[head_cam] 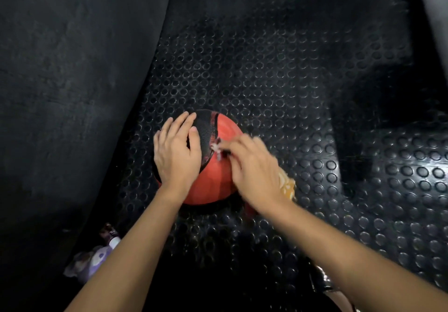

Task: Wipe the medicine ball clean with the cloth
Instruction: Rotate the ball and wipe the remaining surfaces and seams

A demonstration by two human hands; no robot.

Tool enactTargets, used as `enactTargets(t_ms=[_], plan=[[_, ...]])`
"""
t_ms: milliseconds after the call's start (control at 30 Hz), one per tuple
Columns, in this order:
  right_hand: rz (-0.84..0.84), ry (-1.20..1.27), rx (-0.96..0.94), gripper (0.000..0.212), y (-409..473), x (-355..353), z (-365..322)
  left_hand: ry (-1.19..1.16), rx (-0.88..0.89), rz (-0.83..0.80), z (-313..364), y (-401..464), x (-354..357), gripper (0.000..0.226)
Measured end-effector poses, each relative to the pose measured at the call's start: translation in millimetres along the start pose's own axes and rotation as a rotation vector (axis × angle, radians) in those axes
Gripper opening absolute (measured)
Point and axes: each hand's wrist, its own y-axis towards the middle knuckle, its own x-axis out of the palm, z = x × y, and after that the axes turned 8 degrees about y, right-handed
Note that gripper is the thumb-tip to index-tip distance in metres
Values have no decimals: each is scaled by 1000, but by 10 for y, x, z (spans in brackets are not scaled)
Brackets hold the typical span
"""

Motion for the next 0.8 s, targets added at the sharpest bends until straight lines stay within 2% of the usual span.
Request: enactTargets(t_ms=[100,133,333,500,700,800], plan=[[-28,-7,218,29,469,32,180,9,31,25,12,-123,23,44],[-26,-6,238,29,491,50,190,16,36,35,13,-141,32,43],[-3,13,37,26,-82,-20,-74,-3,26,51,-53,-72,24,47],[-51,-15,250,30,541,53,179,15,46,75,-27,-165,69,45],[-13,12,66,26,8,-24,-38,-14,6,75,-44,-100,47,46],[-33,-4,202,28,400,24,132,5,26,79,-17,-160,78,43]])
